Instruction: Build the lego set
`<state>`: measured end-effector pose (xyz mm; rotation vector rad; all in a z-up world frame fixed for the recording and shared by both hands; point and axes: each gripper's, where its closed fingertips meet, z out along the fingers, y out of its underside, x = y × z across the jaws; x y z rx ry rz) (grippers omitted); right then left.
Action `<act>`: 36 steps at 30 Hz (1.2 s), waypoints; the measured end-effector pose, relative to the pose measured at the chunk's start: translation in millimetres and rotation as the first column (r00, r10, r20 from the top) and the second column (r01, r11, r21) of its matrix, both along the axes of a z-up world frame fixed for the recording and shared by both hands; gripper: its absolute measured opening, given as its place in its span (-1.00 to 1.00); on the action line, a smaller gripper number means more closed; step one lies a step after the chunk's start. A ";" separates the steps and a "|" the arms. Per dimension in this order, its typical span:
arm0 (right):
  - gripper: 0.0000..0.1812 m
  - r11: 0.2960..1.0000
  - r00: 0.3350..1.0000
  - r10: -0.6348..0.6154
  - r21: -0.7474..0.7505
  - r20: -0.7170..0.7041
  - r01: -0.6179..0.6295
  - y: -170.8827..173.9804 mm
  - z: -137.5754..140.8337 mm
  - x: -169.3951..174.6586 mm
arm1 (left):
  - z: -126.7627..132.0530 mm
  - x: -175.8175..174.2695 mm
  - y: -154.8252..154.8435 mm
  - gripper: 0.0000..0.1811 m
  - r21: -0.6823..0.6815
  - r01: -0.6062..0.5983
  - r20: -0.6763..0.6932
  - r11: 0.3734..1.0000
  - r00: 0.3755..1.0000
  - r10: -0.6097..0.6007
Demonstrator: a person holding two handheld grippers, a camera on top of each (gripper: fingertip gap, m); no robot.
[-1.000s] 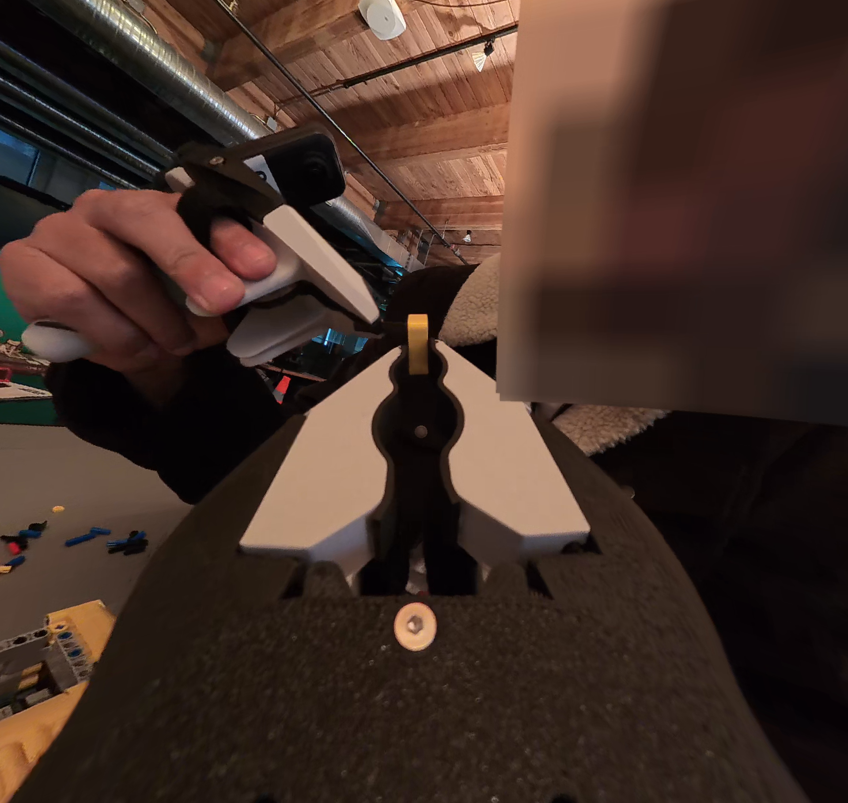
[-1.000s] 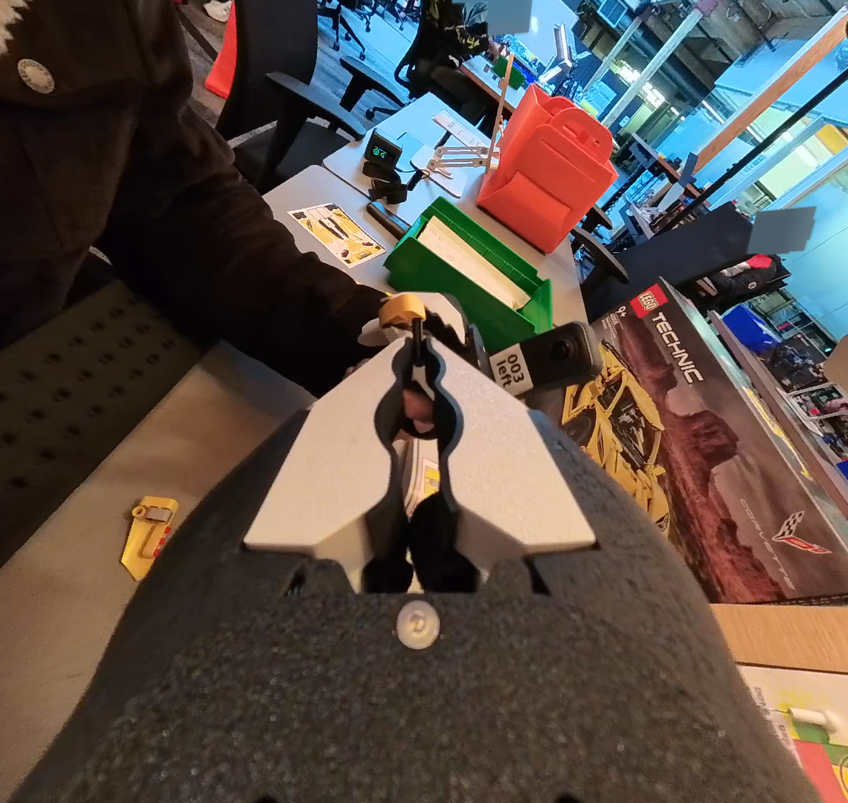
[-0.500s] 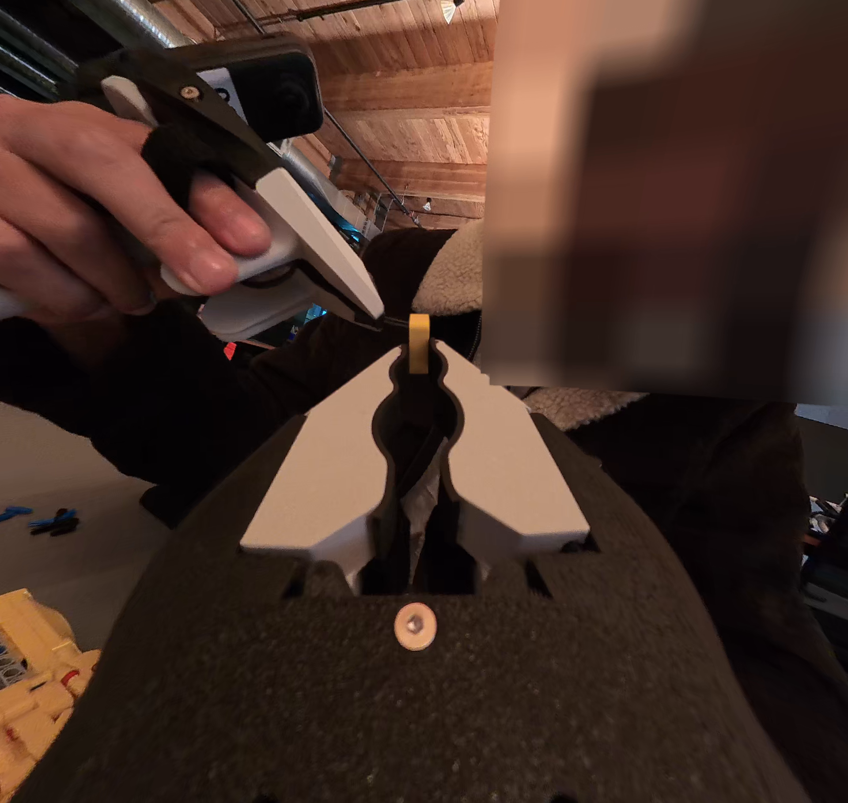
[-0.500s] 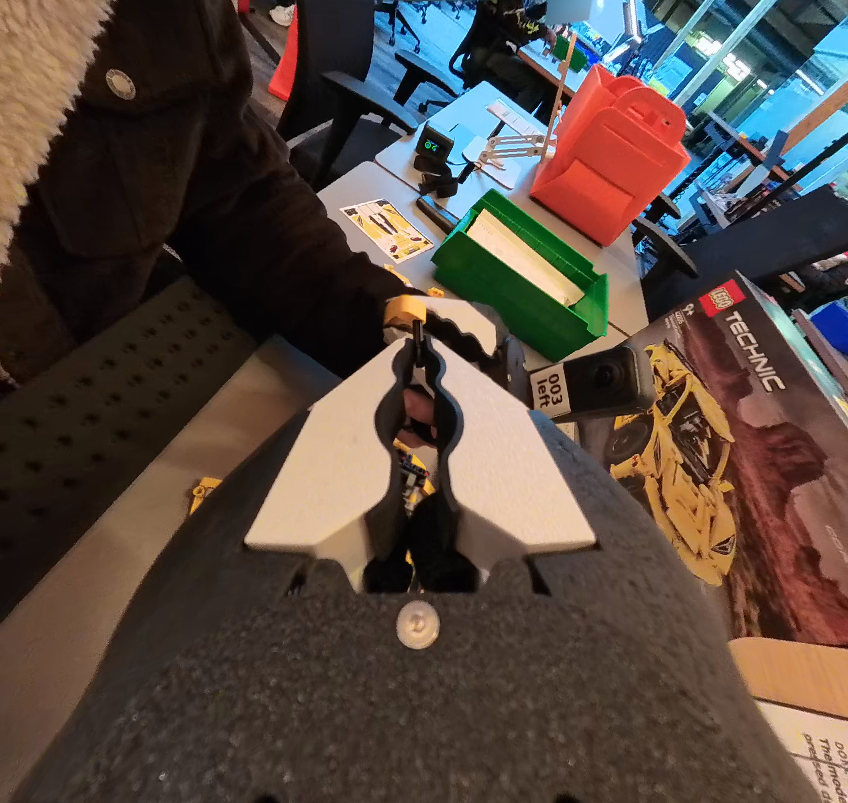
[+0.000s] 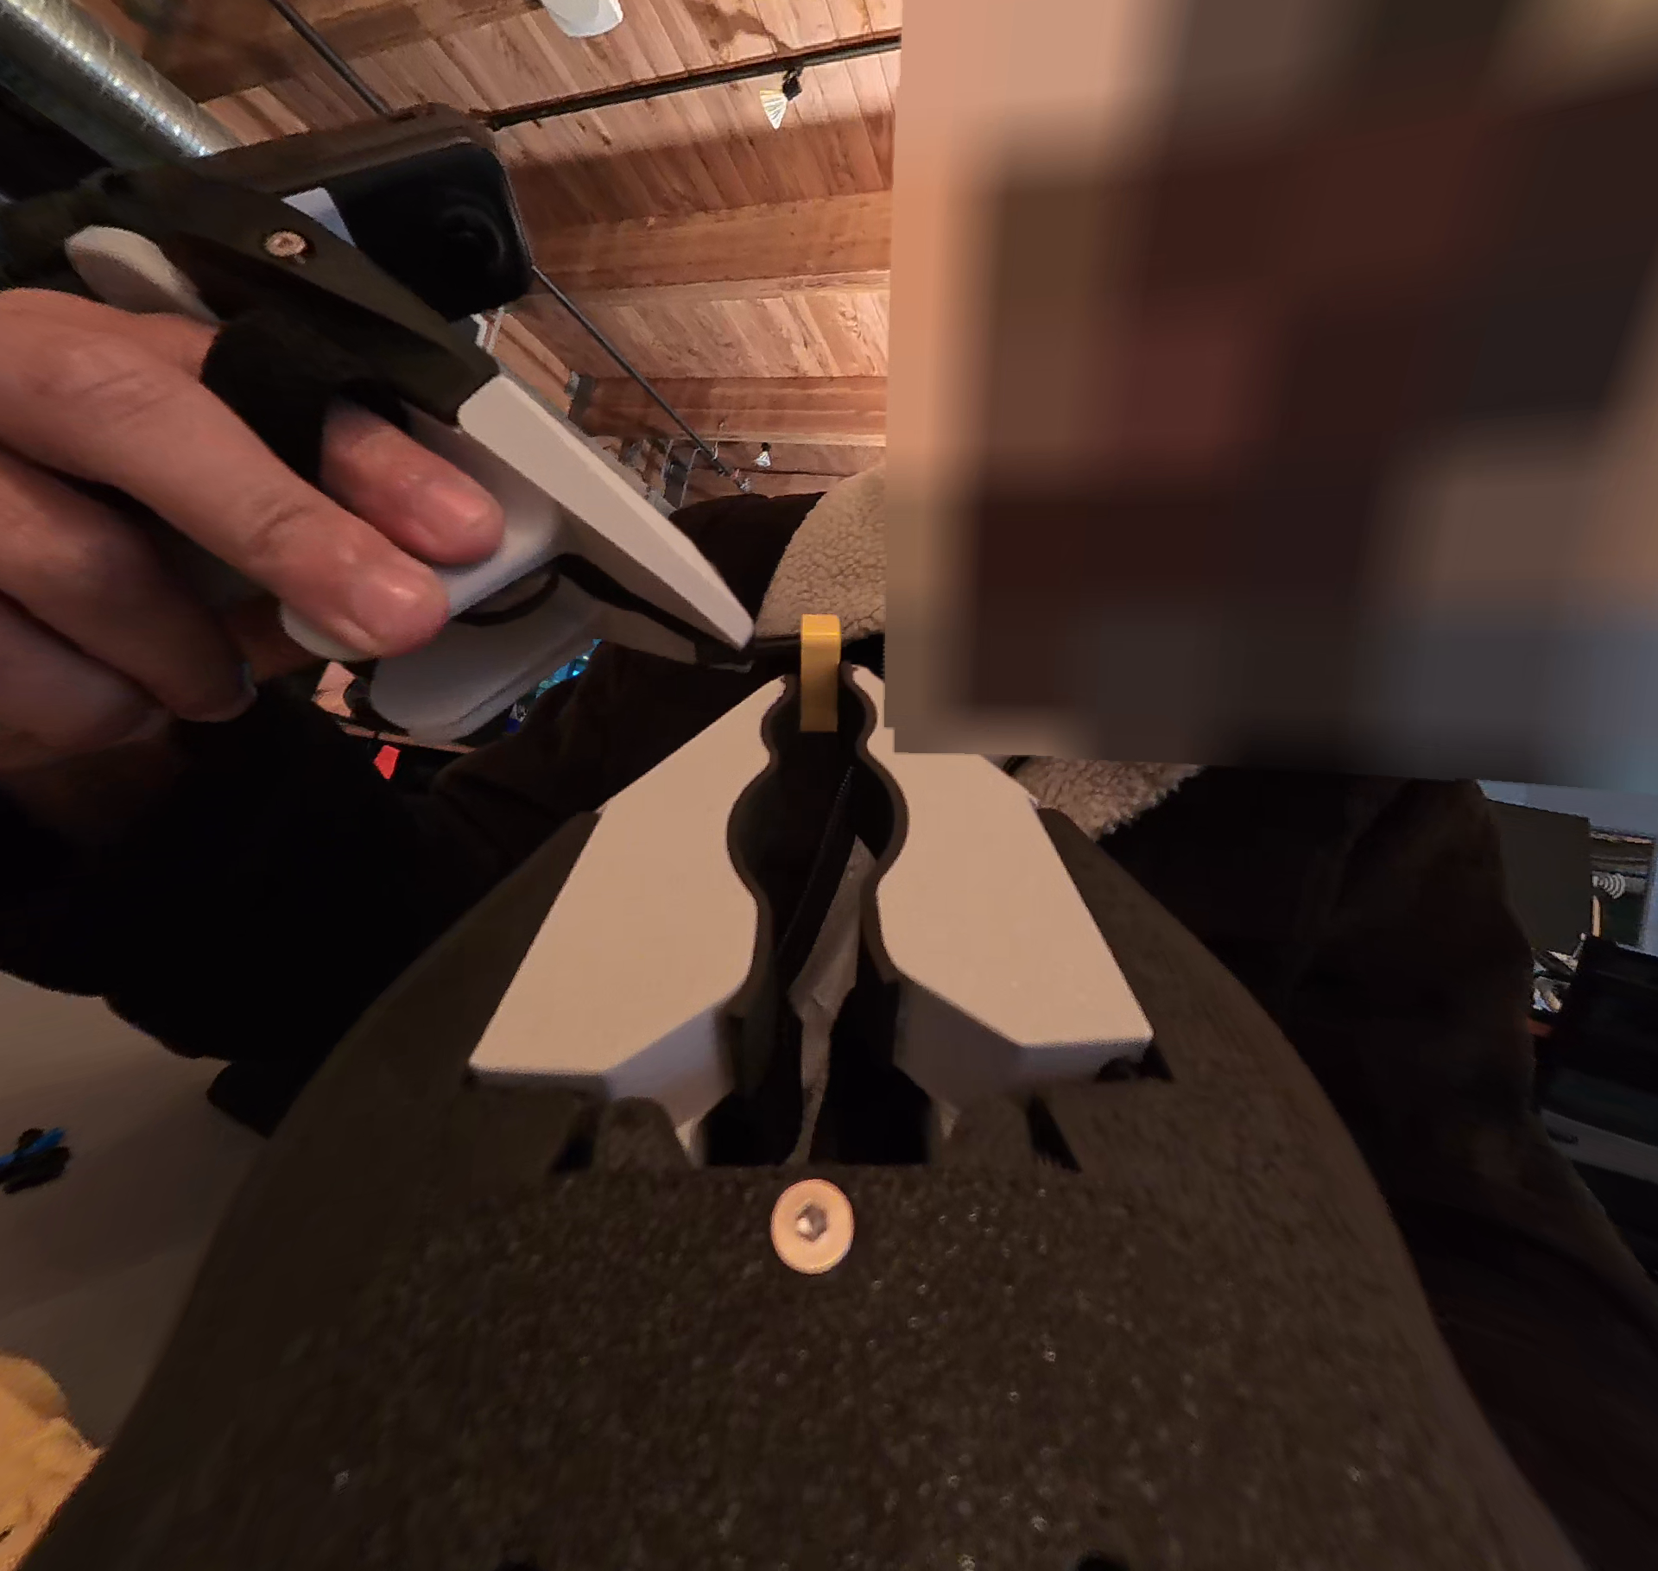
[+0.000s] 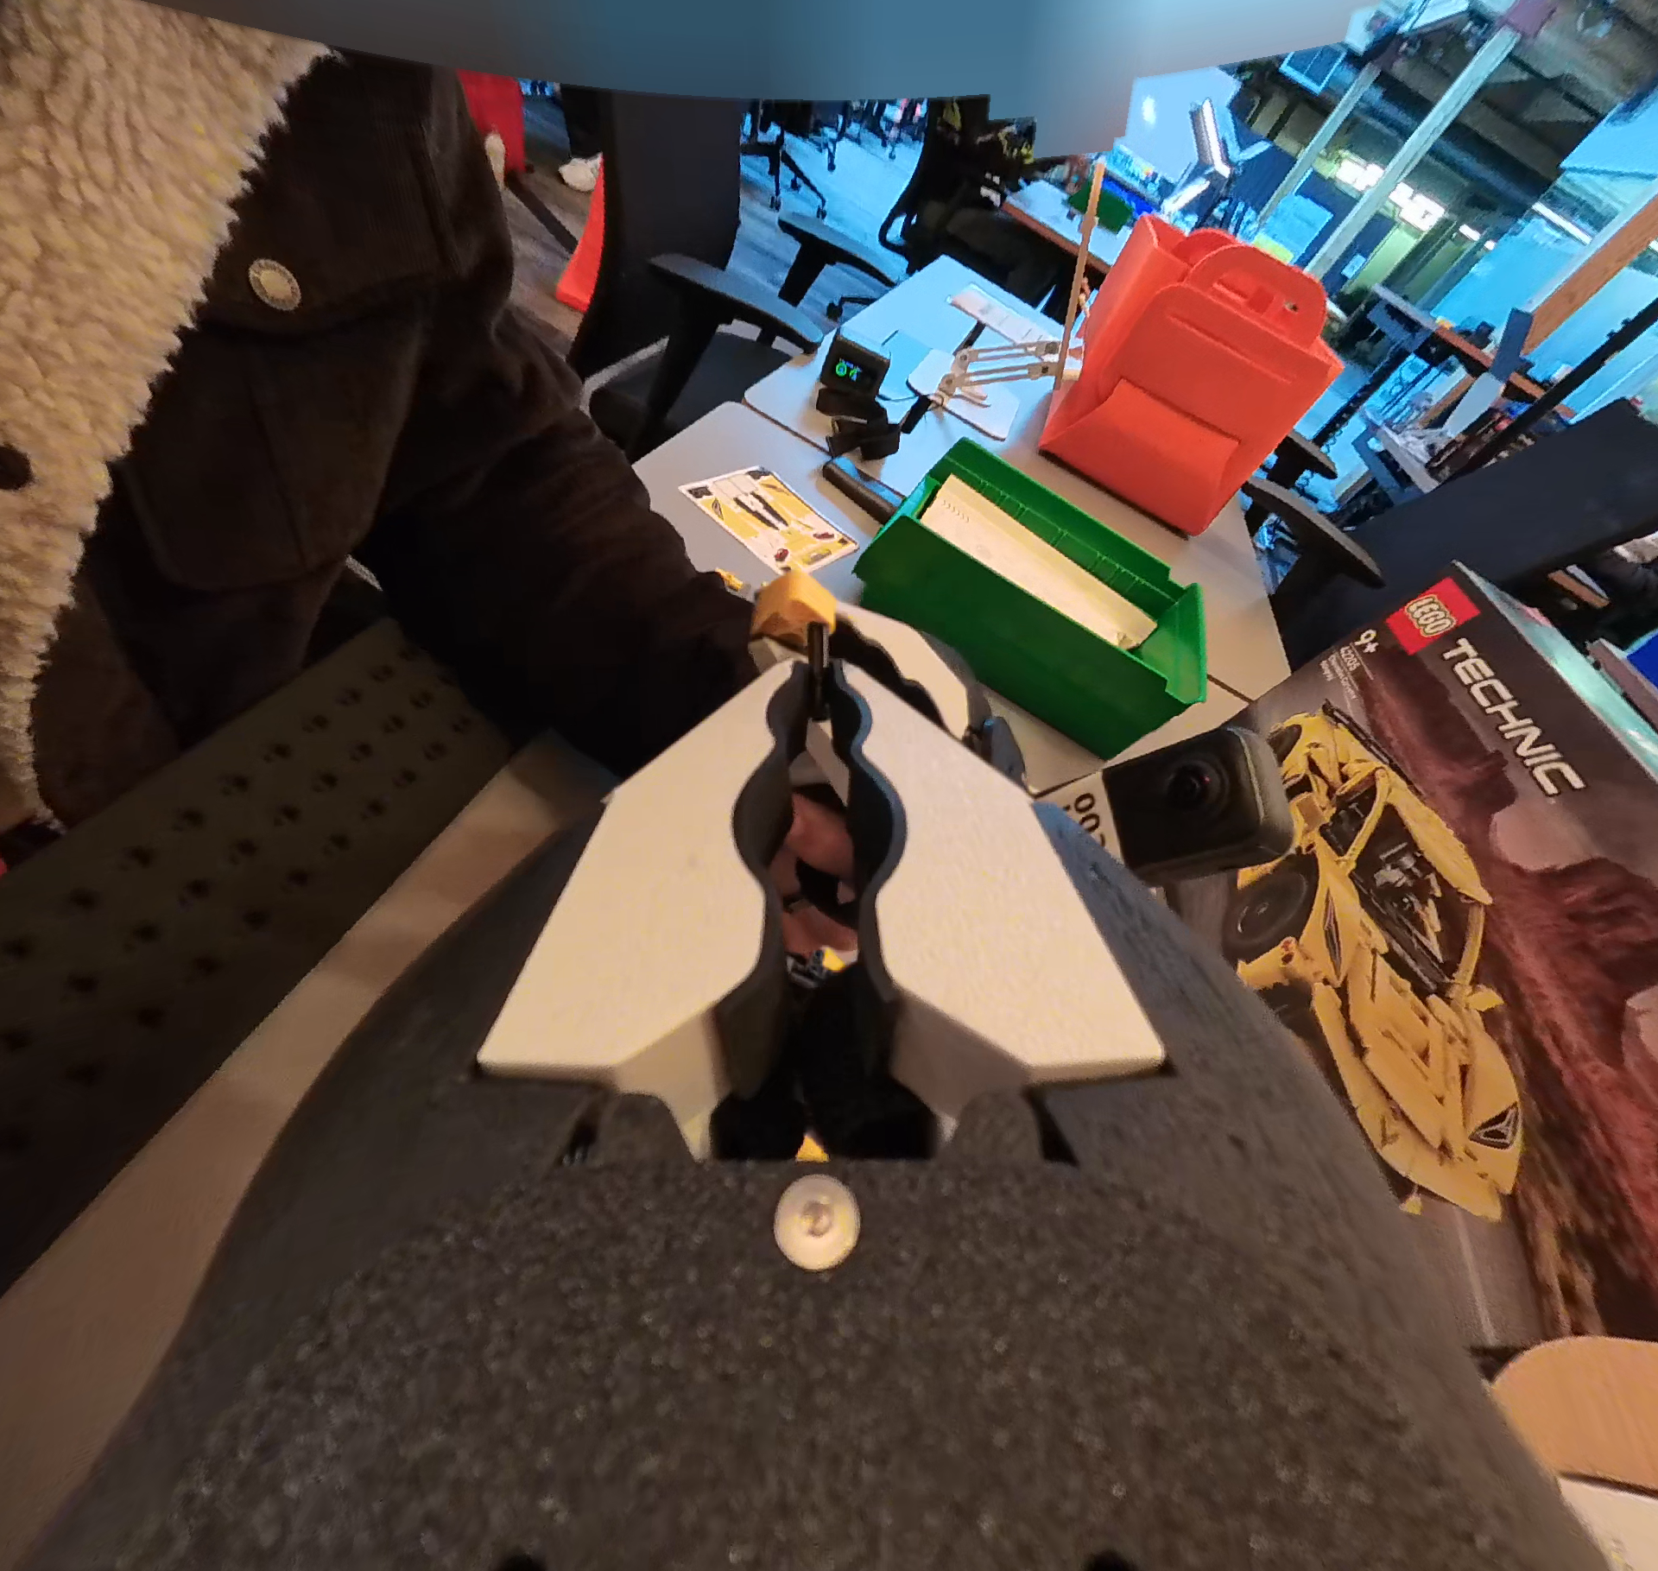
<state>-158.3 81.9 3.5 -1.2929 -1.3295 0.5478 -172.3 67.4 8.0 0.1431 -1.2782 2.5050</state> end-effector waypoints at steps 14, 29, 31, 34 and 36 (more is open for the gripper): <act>-0.97 0.995 0.992 -0.095 -0.033 0.078 0.098 12.5 -14.1 16.7 | -14.6 18.6 11.1 -0.92 0.110 -0.147 -0.084 0.983 0.984 0.156; -0.96 0.976 0.960 -0.202 -0.040 0.193 0.214 26.2 -35.7 38.7 | -32.8 41.1 21.4 -0.92 0.248 -0.277 -0.187 0.928 0.927 0.326; -0.96 0.975 0.959 -0.209 -0.038 0.189 0.220 27.1 -35.6 39.2 | -33.0 41.5 21.9 -0.92 0.250 -0.284 -0.185 0.926 0.924 0.334; -0.96 0.975 0.962 -0.210 -0.041 0.173 0.220 27.9 -34.6 38.8 | -32.0 41.3 22.6 -0.92 0.248 -0.291 -0.181 0.924 0.923 0.340; -0.95 0.973 0.963 -0.216 -0.043 0.164 0.226 28.5 -34.0 39.4 | -31.8 41.8 22.7 -0.92 0.252 -0.301 -0.178 0.920 0.920 0.350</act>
